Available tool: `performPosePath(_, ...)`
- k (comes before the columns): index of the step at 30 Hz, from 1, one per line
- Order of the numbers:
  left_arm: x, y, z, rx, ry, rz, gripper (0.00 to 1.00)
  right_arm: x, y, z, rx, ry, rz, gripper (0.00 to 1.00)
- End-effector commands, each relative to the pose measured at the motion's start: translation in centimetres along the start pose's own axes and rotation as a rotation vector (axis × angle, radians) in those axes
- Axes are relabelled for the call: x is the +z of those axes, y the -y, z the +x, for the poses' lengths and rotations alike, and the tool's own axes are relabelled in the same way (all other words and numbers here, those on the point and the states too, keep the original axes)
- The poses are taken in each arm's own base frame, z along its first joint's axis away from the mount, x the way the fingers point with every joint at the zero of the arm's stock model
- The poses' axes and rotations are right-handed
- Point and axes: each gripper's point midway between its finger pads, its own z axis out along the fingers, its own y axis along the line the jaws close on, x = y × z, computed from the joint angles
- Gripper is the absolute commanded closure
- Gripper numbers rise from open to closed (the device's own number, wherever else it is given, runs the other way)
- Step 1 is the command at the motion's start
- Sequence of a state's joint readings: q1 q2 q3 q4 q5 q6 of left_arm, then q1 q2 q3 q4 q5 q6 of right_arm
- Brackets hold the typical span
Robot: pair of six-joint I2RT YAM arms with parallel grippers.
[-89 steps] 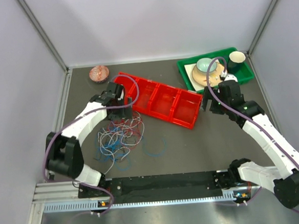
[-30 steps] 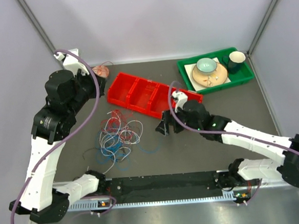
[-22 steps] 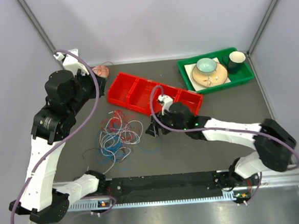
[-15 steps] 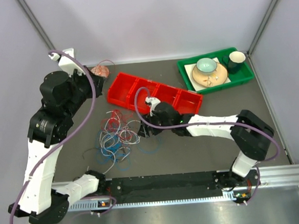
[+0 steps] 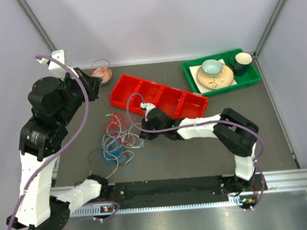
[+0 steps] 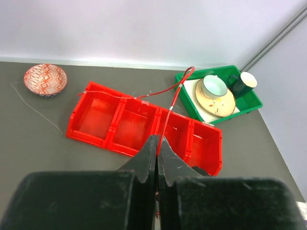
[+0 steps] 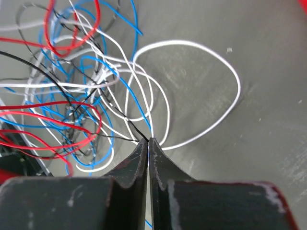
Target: Untangle the cables
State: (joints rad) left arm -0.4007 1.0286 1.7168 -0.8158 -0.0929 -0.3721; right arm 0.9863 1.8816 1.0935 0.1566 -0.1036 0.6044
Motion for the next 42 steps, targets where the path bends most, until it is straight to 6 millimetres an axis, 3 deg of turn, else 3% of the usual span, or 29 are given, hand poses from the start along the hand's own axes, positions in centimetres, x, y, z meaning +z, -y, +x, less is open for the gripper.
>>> performPosePath(1, -1.4, -0.2, -2.4, -0.007, 0.089, -0.021, 1.0, -3.2, -3.3, -4.8, -0.023, 0.185, -0.078, 1.0)
performPosePath(3, -1.0, -0.6, -2.1, 0.003, 0.078, -0.045, 1.0, -4.7, -2.4, -4.9, -0.028, 0.215, -0.037, 1.0)
performPosePath(4, -0.9, -1.1, -2.2, 0.006, 0.081, -0.071, 1.0, -6.7, -1.9, -5.1, -0.037, 0.245, -0.008, 1.0)
performPosePath(6, -0.6, -1.6, -2.0, 0.022, 0.077, -0.093, 1.0, -8.7, -0.6, -5.4, -0.039, 0.297, 0.053, 1.0)
performPosePath(7, -0.5, -1.8, -2.2, 0.026, 0.086, -0.108, 1.0, -10.3, 0.0, -5.0, -0.058, 0.312, 0.071, 1.0)
performPosePath(10, -0.3, -1.7, -3.3, 0.059, 0.125, -0.105, 1.0, -12.3, 2.3, -3.2, -0.107, 0.277, 0.152, 1.0)
performPosePath(13, 0.6, -2.9, -4.4, 0.089, 0.144, -0.191, 1.0, -15.2, 3.9, -2.0, -0.123, 0.275, 0.211, 1.0)
performPosePath(14, 1.3, -3.2, -4.7, 0.1, 0.142, -0.216, 1.0, -17.0, 5.0, -1.6, -0.121, 0.28, 0.262, 1.0)
performPosePath(16, 1.8, -3.6, -4.7, 0.103, 0.141, -0.245, 1.0, -18.7, 6.6, -0.3, -0.118, 0.277, 0.313, 1.0)
performPosePath(17, 2.5, -4.3, -4.5, 0.108, 0.133, -0.285, 1.0, -20.8, 7.3, -0.3, -0.106, 0.308, 0.351, 1.0)
performPosePath(19, 3.1, -5.6, -3.8, 0.115, 0.113, -0.351, 1.0, -22.8, 8.8, 0.1, -0.083, 0.336, 0.426, 1.0)
performPosePath(24, 4.6, -8.4, 0.8, 0.098, 0.018, -0.448, 1.0, -30.3, 9.5, -1.8, -0.045, 0.498, 0.492, 1.0)
performPosePath(25, 5.1, -9.3, 2.9, 0.102, -0.019, -0.467, 1.0, -31.4, 9.7, -2.4, -0.042, 0.53, 0.518, 1.0)
performPosePath(27, 4.7, -10.9, 4.8, 0.105, -0.058, -0.513, 1.0, -34.1, 8.9, -4.1, -0.038, 0.601, 0.512, 1.0)
performPosePath(29, 4.4, -13.5, 8.0, 0.095, -0.149, -0.588, 1.0, -36.1, 8.4, -5.5, -0.038, 0.657, 0.515, 1.0)
performPosePath(33, 3.2, -16.7, 11.9, 0.067, -0.257, -0.672, 1.0, -38.2, 7.0, -7.3, -0.062, 0.707, 0.488, 1.0)
performPosePath(36, 3.5, -17.2, 14.7, 0.061, -0.356, -0.642, 1.0, -36.8, 5.4, -7.9, -0.07, 0.674, 0.426, 1.0)
performPosePath(37, 4.2, -16.2, 16.5, 0.051, -0.423, -0.56, 0.93, -35.7, 4.8, -7.7, -0.079, 0.645, 0.393, 1.0)
performPosePath(39, 4.9, -14.3, 18.3, 0.034, -0.491, -0.428, 0.58, -34.0, 4.5, -7.5, -0.059, 0.629, 0.363, 1.0)
performPosePath(40, 5.2, -13.2, 19.1, 0.013, -0.514, -0.361, 0.19, -33.4, 4.4, -7.3, -0.056, 0.618, 0.354, 1.0)
performPosePath(41, 5.5, -10.8, 19.9, -0.027, -0.544, -0.225, 0.11, -32.6, 4.6, -7.1, -0.048, 0.605, 0.359, 1.0)
performPosePath(42, 5.7, -9.8, 20.1, -0.038, -0.542, -0.179, 0.05, -32.3, 4.7, -7.0, -0.027, 0.607, 0.359, 1.0)
